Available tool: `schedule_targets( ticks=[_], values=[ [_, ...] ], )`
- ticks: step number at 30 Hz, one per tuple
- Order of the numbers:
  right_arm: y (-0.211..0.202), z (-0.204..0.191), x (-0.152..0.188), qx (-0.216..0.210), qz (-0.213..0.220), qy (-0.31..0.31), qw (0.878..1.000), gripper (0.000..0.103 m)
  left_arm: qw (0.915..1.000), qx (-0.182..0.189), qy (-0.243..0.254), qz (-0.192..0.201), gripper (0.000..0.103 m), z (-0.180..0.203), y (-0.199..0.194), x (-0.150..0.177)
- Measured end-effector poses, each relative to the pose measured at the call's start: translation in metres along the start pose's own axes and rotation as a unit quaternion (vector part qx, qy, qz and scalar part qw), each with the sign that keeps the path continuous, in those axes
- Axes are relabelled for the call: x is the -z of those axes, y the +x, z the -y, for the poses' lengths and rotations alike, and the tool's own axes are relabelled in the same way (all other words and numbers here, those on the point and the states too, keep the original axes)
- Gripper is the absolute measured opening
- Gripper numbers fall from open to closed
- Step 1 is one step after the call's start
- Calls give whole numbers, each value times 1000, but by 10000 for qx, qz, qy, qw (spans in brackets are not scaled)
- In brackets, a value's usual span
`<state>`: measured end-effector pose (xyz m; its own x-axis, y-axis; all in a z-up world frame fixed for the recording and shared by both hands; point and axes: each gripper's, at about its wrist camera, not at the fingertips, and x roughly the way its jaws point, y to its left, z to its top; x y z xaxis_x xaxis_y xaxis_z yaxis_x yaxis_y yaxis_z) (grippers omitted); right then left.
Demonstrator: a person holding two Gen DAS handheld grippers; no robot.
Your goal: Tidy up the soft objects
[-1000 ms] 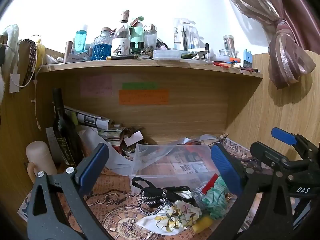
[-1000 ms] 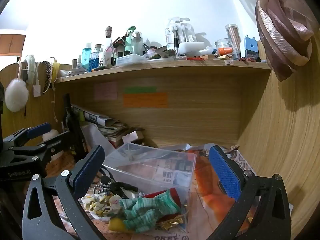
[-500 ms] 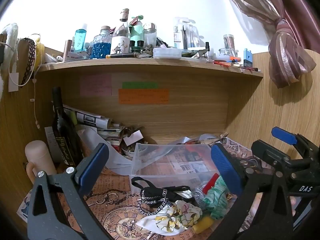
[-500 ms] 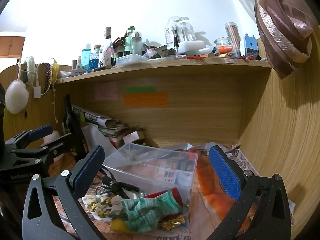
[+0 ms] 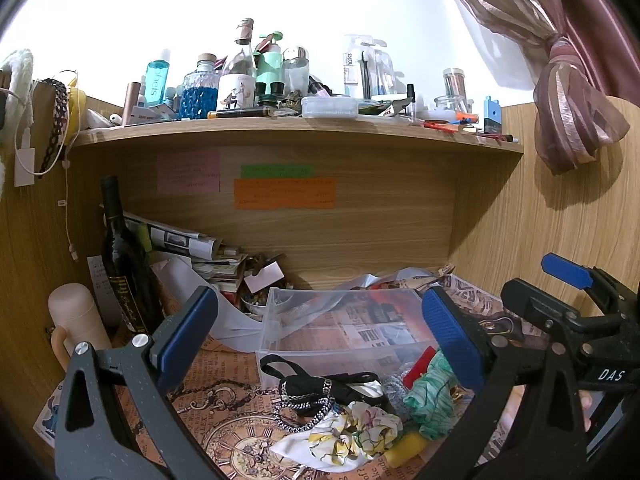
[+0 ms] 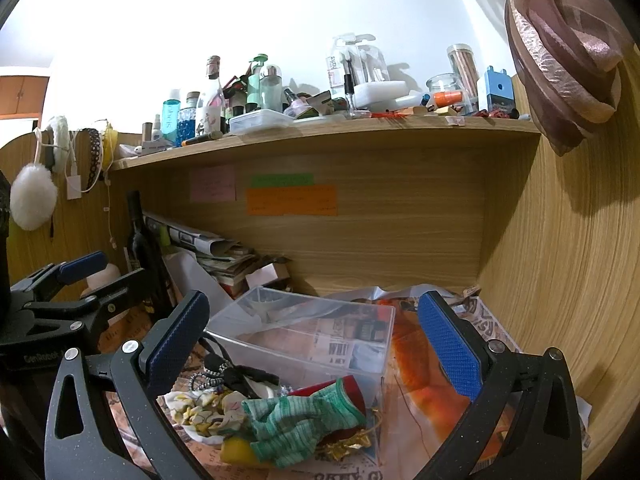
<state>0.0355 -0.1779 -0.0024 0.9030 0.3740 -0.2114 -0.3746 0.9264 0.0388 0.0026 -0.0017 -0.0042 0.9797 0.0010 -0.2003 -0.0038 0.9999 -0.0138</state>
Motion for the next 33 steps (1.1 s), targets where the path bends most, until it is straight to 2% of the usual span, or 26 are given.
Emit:
schedule_targets(
  ticks=[33],
  values=[
    [-1, 0, -3, -17, 16, 69, 10000, 103, 10000, -7, -19, 9, 103, -3, 0, -2]
  ],
)
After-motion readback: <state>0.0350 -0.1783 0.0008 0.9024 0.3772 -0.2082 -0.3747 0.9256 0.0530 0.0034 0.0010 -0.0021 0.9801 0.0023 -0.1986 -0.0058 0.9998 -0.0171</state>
